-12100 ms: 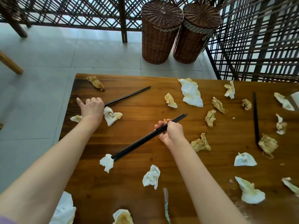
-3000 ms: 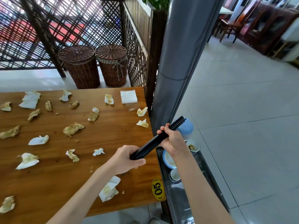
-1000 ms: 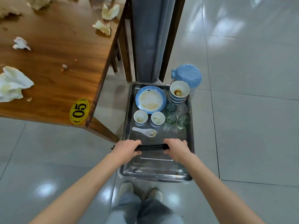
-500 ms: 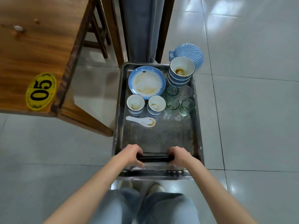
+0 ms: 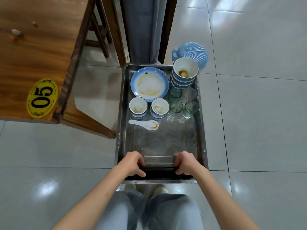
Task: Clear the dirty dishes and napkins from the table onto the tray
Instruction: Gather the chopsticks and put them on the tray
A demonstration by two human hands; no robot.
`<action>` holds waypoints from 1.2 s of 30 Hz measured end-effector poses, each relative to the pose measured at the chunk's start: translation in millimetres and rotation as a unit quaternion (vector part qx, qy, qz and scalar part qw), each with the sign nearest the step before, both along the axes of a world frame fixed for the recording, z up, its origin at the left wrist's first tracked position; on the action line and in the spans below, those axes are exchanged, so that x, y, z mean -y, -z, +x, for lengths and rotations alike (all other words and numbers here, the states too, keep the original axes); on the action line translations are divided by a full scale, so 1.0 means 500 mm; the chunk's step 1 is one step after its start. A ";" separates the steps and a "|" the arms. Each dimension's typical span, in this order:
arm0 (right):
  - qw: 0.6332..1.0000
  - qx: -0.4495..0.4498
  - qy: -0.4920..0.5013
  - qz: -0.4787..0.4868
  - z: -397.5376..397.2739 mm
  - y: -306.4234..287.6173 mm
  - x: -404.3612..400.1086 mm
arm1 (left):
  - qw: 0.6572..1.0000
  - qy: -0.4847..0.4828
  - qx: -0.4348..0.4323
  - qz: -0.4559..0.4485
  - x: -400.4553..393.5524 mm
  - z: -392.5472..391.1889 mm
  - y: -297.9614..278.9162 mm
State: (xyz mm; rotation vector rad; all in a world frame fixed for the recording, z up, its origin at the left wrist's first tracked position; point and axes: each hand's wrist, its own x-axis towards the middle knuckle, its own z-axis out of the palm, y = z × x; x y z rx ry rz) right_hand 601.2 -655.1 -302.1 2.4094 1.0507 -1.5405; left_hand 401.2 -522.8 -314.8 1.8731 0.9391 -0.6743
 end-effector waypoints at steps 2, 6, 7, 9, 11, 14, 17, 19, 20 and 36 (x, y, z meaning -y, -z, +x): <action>1.000 -0.003 -0.004 0.003 -0.002 0.004 0.004 | 1.000 -0.010 0.005 -0.002 0.004 -0.003 0.000; 1.000 -0.003 0.008 0.020 -0.007 0.014 0.010 | 0.999 -0.031 0.017 0.001 0.004 -0.008 -0.002; 1.000 -0.001 0.011 0.026 -0.009 0.017 0.010 | 0.999 -0.035 0.019 0.005 0.003 -0.010 -0.004; 0.999 0.005 0.015 0.035 -0.012 0.022 0.009 | 0.999 -0.037 0.020 0.011 -0.001 -0.011 -0.005; 0.999 0.008 0.014 0.033 -0.012 0.026 0.009 | 0.999 -0.038 0.019 0.013 -0.005 -0.011 -0.006; 0.999 0.011 0.010 0.031 -0.008 0.025 0.004 | 0.999 -0.038 0.018 0.013 -0.013 -0.009 -0.009; 0.999 0.013 0.034 0.034 -0.004 0.013 0.000 | 0.999 -0.039 0.017 0.016 -0.021 -0.006 -0.019; 0.998 0.009 0.044 0.045 -0.001 -0.002 -0.004 | 0.999 -0.046 0.017 0.022 -0.028 -0.005 -0.034; 0.997 0.005 0.048 0.053 0.000 -0.013 -0.007 | 0.998 -0.051 0.017 0.024 -0.032 -0.004 -0.045; 0.982 0.013 0.053 0.180 -0.002 -0.519 -0.110 | 0.980 -0.136 0.119 0.082 -0.115 0.001 -0.535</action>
